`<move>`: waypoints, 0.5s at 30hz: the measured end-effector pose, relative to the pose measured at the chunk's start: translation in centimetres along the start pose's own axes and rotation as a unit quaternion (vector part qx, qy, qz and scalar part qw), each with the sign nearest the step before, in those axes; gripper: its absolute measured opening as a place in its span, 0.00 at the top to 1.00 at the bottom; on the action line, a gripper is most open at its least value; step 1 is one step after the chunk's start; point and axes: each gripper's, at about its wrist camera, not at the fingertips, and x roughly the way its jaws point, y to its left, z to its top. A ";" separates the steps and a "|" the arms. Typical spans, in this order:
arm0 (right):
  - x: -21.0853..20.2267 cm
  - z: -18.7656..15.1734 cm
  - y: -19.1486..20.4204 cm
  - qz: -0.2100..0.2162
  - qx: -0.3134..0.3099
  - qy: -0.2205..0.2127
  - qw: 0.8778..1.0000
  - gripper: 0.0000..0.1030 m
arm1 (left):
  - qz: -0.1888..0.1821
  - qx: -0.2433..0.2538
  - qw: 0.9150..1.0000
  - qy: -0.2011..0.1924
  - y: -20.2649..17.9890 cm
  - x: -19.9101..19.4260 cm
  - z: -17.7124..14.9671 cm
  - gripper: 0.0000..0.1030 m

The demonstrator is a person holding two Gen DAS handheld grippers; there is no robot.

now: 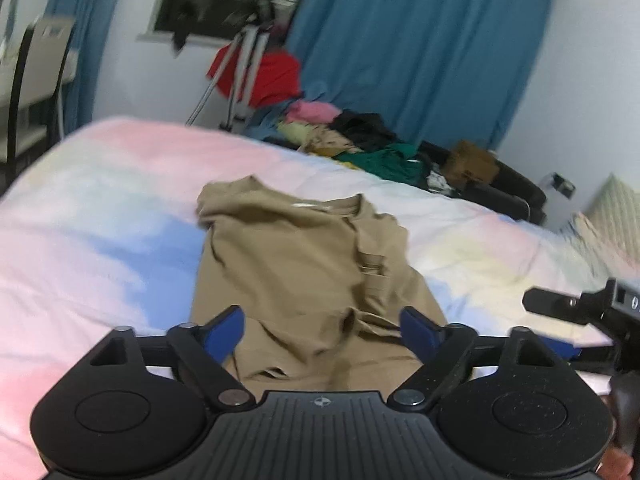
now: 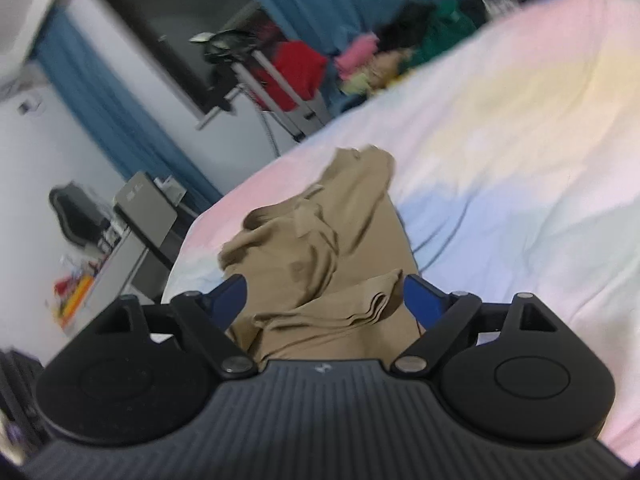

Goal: Fold clothes
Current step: 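Open both grippers and release the folded shirt onto the bed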

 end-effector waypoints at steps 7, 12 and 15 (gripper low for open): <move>-3.9 -2.6 3.5 -0.020 -0.126 -0.051 0.990 0.15 | 0.022 0.058 0.997 -0.048 -3.2 -5.5 -1.8 0.00; -4.1 -3.4 4.2 -0.030 -0.149 -0.068 0.986 0.15 | 0.044 0.064 0.995 -0.066 -3.4 -7.7 -2.7 0.00; -4.2 -3.7 4.6 -0.036 -0.160 -0.079 0.983 0.15 | 0.048 0.049 0.996 -0.061 -3.0 -7.8 -2.9 0.00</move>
